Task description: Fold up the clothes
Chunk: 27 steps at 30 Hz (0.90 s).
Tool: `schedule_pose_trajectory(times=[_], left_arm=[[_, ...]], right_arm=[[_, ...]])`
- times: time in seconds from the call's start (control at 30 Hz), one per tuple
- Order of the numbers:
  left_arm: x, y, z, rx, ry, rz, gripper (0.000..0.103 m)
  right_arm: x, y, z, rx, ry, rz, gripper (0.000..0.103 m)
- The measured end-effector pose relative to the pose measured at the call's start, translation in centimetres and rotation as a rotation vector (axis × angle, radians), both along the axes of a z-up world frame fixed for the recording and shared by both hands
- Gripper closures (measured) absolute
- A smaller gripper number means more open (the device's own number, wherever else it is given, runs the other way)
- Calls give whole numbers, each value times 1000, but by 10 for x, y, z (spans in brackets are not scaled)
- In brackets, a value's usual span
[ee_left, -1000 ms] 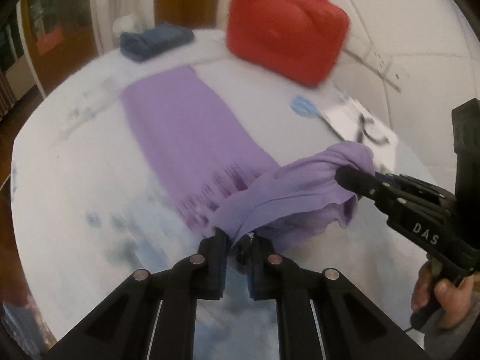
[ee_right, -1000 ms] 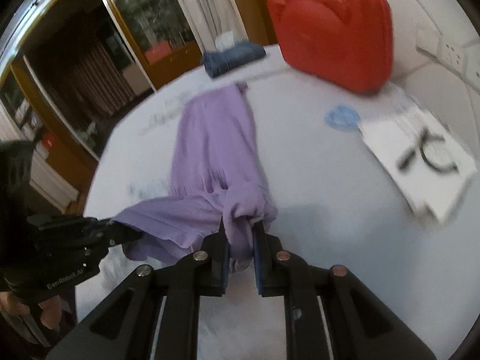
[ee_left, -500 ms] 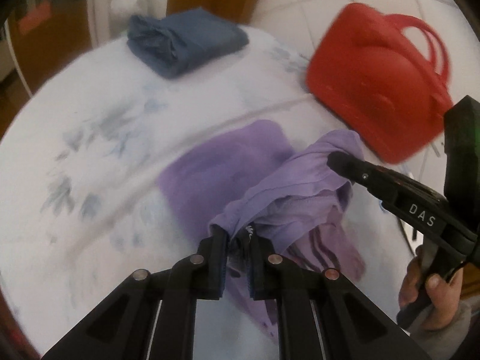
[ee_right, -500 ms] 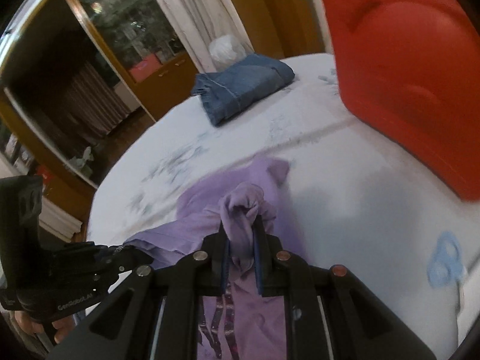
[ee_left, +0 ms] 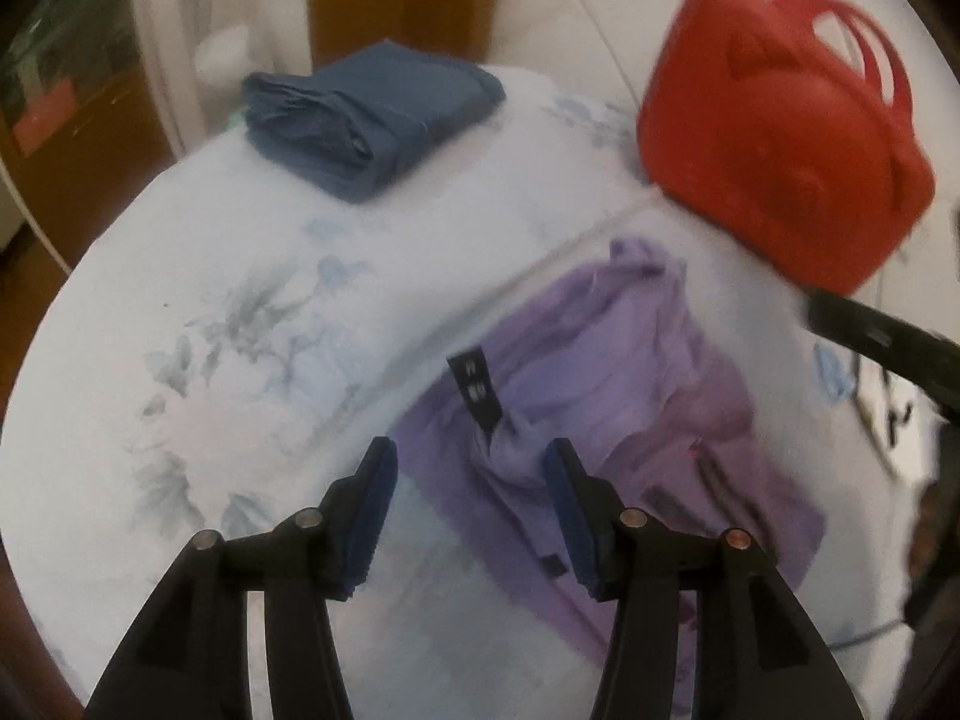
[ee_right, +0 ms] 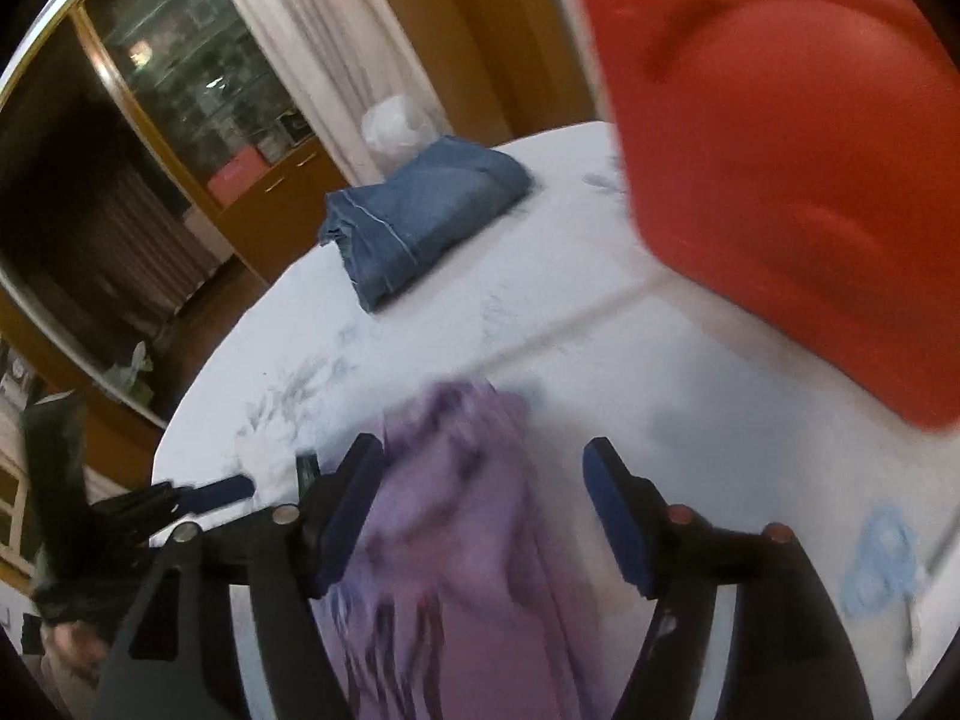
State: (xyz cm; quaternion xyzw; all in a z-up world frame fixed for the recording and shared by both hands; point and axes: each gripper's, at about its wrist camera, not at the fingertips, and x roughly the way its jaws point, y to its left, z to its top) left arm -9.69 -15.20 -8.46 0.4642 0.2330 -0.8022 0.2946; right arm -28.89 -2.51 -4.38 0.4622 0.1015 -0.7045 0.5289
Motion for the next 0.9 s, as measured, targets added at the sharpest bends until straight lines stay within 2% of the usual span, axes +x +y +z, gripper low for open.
schedule_pose_trajectory(times=[0.13, 0.2, 0.33, 0.43, 0.5, 0.53, 0.57, 0.63, 0.7, 0.77, 0.8, 0.83, 0.87, 0.9], left_arm=[[10, 12, -2, 37, 11, -45, 52], [14, 23, -2, 41, 1, -68, 52], [17, 42, -4, 46, -20, -124, 52], [12, 46, -1, -7, -46, -175, 52], [5, 41, 2, -44, -57, -215, 51], [0, 35, 3, -69, -63, -241, 47], [-6, 29, 4, -100, -68, -272, 36], [-17, 19, 5, -156, -65, -334, 23], [-29, 9, 2, -183, -64, -410, 22], [-38, -1, -5, -168, -63, -486, 22], [-41, -6, -9, -158, -60, -518, 23], [-43, -10, -12, -153, -65, -540, 40], [-46, -17, -17, -139, -83, -548, 71], [-47, -27, -20, -100, -92, -546, 83]], right_arm=[[6, 64, -18, 83, -41, -126, 34], [9, 92, -30, 91, -101, -190, 34], [26, 125, -44, 86, -158, -266, 34], [41, 135, -44, 90, -158, -325, 34], [52, 137, -43, 84, -176, -361, 29], [55, 136, -43, 83, -188, -376, 28], [59, 134, -44, 83, -197, -398, 24], [67, 130, -50, 81, -232, -449, 21], [75, 127, -56, 80, -264, -511, 20], [85, 126, -63, 82, -292, -589, 20], [92, 123, -65, 79, -301, -623, 20], [99, 121, -68, 75, -310, -656, 20], [107, 118, -70, 72, -319, -689, 20], [113, 112, -70, 80, -304, -702, 20]])
